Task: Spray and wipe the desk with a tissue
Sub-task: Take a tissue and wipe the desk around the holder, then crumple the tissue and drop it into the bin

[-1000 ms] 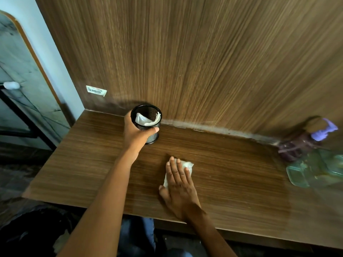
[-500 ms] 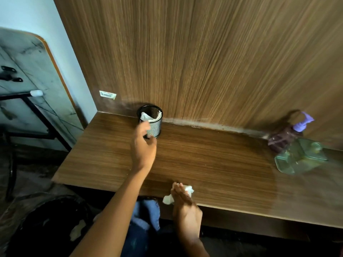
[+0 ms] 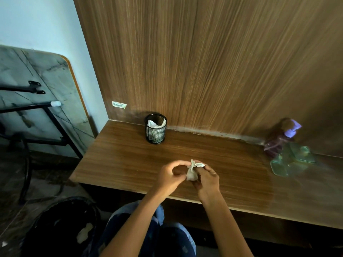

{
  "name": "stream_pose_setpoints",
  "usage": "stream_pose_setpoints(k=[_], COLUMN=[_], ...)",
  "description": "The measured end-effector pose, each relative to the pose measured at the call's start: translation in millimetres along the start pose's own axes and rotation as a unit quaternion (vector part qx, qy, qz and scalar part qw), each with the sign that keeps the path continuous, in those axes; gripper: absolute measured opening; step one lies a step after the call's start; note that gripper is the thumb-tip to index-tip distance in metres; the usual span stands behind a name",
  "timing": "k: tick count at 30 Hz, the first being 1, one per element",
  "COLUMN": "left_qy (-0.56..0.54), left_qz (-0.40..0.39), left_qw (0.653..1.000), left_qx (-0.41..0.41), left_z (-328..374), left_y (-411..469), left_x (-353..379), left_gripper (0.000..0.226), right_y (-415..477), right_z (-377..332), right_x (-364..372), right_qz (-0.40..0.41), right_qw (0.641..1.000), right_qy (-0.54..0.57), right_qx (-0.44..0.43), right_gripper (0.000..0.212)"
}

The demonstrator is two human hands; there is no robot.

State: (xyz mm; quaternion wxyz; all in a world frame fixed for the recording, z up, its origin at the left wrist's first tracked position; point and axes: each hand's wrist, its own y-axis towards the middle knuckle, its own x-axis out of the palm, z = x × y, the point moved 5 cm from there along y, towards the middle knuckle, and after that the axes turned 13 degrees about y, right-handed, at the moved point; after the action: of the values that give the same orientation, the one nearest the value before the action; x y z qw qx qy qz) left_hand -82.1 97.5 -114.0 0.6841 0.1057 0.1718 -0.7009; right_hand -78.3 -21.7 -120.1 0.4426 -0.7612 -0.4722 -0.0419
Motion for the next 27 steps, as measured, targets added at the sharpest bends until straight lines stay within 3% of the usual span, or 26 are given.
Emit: stream_pose_setpoints(k=[5,9,14,19,22,27], left_qy=[0.017,0.032,0.015,-0.159,-0.157,-0.123], left_qz=[0.053,0.111,0.118,0.059,0.094,0.175], left_qw=[0.998,0.993,0.993,0.981,0.98,0.976], left_qx=[0.027,0.009,-0.009,-0.092,-0.083,-0.049], left_z=[4.1,-4.4,-6.2,-10.9,-14.4,-17.2], left_y=[1.5,5.9,8.6,10.7,14.5,13.8], left_x=[-3.8,-8.1,-8.1,-4.3,-8.3,-23.9], left_gripper=[0.03,0.028,0.031,0.033,0.033,0.013], right_y=[-2.3,-4.3,3.1,13.4,12.9,12.2], right_z=[3.5,2.0,2.6,4.6,6.7,18.9], right_x=[-0.2,-2.5,3.2,13.8,22.3,27.7], right_qz=[-0.035,-0.12,-0.116,-0.115,-0.158,-0.189], right_qw=[0.997,0.992,0.991,0.989,0.982,0.98], right_qy=[0.018,-0.002,-0.064,-0.079,-0.089,-0.064], right_qx=[0.06,0.038,-0.035,-0.054,-0.054,-0.025], right_gripper=[0.026,0.037,0.017,0.024,0.025,0.017])
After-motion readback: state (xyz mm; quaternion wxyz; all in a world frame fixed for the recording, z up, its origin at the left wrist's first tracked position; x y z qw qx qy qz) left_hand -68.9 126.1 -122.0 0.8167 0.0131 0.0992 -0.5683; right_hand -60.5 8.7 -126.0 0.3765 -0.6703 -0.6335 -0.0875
